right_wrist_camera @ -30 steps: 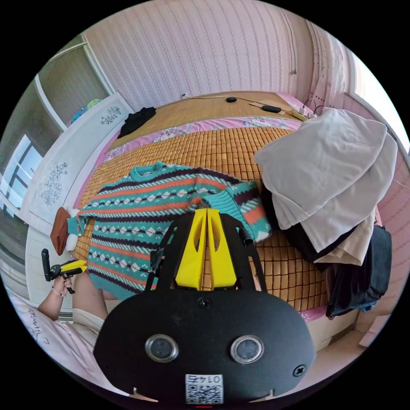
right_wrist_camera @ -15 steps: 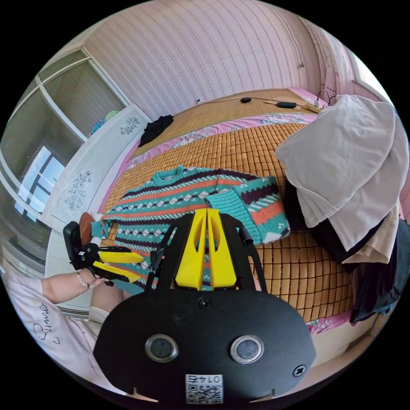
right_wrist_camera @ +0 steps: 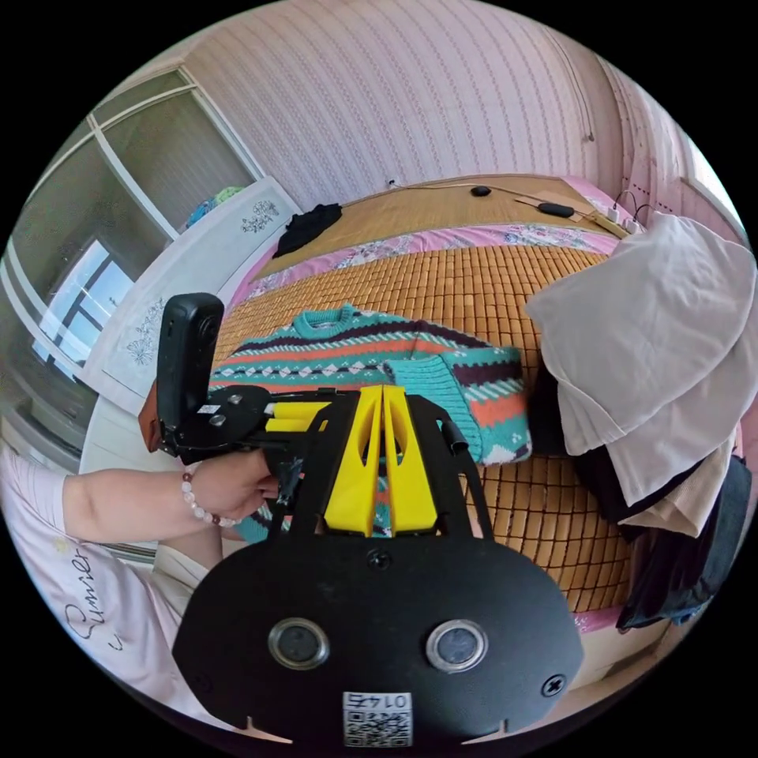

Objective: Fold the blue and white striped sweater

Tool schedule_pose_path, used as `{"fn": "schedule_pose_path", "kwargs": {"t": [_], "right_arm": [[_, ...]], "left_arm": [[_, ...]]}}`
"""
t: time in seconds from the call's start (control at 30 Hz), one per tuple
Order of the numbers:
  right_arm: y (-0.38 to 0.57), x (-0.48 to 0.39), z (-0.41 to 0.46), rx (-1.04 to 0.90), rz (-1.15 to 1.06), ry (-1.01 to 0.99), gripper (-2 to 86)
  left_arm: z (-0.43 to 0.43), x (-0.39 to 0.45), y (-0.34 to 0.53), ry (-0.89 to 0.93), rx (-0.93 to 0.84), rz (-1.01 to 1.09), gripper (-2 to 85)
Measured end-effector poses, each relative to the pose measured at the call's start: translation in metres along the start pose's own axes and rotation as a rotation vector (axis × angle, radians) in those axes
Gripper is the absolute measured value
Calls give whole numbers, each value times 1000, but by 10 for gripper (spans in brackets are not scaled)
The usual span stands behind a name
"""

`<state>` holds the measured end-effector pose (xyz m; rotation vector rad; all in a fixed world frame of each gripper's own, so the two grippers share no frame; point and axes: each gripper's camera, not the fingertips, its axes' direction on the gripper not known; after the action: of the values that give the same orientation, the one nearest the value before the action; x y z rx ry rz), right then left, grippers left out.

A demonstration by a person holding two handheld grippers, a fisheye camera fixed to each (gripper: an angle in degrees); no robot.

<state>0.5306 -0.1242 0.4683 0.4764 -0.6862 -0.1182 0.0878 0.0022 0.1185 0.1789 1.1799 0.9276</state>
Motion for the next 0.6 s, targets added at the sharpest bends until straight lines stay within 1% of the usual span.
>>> {"fn": "schedule_pose_path", "kwargs": {"t": [0.07, 0.17, 0.23, 0.27, 0.3, 0.33, 0.37, 0.4, 0.43, 0.47, 0.5, 0.53, 0.6], "right_arm": [[-10, -25, 0, 32, -49, -47, -4], [-28, -94, -6, 136, -157, -177, -4], [-34, -160, 6, 176, -233, -356, -2], [-32, -176, 14, 178, -247, -399, -2], [-27, -207, 37, 151, -281, -458, 0], [-20, -233, 68, 86, -309, -455, 2], [-14, -244, 86, 43, -316, -436, 4], [-1, -260, 120, -49, -327, -397, 9], [16, -271, 151, -135, -333, -362, 16], [25, -274, 165, -177, -331, -344, 19], [44, -276, 188, -249, -321, -313, 26], [61, -275, 206, -310, -301, -285, 30], [83, -265, 226, -379, -256, -240, 37]], "left_arm": [[-30, 1, 7, -37, 63, 33, -3], [-105, 1, 28, -117, 214, 66, -3], [-177, -4, 68, -170, 350, 54, 2], [-193, -7, 81, -190, 371, 41, 5], [-220, -17, 109, -240, 389, -7, 11], [-240, -31, 138, -317, 365, -92, 27], [-247, -39, 153, -371, 344, -140, 35], [-257, -56, 185, -469, 289, -219, 48], [-265, -75, 215, -506, 225, -336, 60], [-270, -84, 230, -493, 198, -397, 67], [-278, -98, 259, -442, 172, -485, 74], [-287, -105, 285, -408, 180, -550, 75], [-296, -110, 316, -397, 194, -613, 71]]}}
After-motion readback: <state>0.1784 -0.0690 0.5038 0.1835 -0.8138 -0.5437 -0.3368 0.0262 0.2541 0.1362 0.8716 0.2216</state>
